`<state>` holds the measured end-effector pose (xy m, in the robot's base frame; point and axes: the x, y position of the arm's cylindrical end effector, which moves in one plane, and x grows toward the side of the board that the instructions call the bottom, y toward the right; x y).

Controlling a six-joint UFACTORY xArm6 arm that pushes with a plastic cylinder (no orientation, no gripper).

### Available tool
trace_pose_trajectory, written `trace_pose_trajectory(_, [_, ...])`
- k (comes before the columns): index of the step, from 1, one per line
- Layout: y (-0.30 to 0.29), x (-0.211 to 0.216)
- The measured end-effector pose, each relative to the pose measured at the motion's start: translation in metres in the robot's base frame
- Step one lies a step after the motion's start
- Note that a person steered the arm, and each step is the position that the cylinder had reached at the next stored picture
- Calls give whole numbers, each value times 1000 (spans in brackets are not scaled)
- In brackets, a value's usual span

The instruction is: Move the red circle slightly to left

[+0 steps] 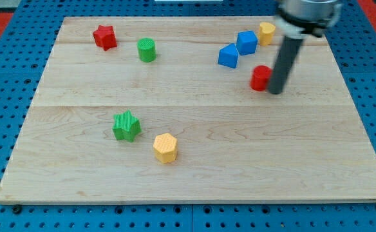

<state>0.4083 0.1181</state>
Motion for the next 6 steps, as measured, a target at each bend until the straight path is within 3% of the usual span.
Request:
trace_pose_trajectory(2, [45,-14])
trace_pose_trajectory(4, [-30,-28])
trace_pose_trajectory(5, [-8,-16])
trace_pose_trajectory(6, [12,93])
